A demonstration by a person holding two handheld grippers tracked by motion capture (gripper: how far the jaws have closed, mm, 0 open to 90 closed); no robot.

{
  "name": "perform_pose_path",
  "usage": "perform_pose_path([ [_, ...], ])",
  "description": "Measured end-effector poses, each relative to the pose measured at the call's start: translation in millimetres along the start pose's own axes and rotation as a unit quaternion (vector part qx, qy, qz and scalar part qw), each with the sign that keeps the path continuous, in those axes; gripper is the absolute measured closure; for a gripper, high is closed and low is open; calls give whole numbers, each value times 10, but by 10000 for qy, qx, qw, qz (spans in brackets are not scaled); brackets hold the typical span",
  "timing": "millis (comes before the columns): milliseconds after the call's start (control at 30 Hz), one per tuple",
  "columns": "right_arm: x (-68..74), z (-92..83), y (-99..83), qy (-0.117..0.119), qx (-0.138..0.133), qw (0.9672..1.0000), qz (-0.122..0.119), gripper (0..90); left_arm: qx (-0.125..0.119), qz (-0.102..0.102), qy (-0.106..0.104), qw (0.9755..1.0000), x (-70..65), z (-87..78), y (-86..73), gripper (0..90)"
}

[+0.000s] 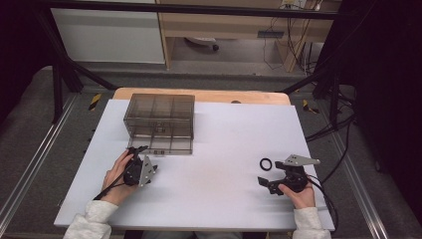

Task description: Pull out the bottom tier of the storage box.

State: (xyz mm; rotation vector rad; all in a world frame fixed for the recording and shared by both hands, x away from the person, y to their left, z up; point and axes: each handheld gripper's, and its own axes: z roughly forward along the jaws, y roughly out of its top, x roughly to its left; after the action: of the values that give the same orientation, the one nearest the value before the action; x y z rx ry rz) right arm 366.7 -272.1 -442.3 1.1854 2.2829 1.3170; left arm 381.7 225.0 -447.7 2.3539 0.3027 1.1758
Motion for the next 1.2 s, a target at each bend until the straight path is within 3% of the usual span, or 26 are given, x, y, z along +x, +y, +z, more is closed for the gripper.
perform_pose_path([
  [267, -2, -1, 1, -11, 13, 10000, 0, 5, -116, -607, -214, 9979, 13, -65, -52, 205],
  [467, -3, -2, 2, -59, 26, 10000, 8, 5, -205, -1082, -367, 9932, 23, -119, -111, 197],
  [733, -6, 6, 6, -91, 48, 9999, 4, 7, -184, -1733, -515, 9834, 33, -166, -200, 190],
  [867, -8, 7, 10, -110, 42, 9999, -1, 6, -159, -2075, -603, 9762, 33, -181, -241, 190],
  [967, -12, 9, 18, -152, 60, 9999, -11, 5, -103, -2247, -631, 9723, 34, -196, -265, 187],
  [1200, -2, 35, 61, -245, 82, 9997, -20, 5, -86, -2726, -733, 9593, 36, -248, -321, 174],
])
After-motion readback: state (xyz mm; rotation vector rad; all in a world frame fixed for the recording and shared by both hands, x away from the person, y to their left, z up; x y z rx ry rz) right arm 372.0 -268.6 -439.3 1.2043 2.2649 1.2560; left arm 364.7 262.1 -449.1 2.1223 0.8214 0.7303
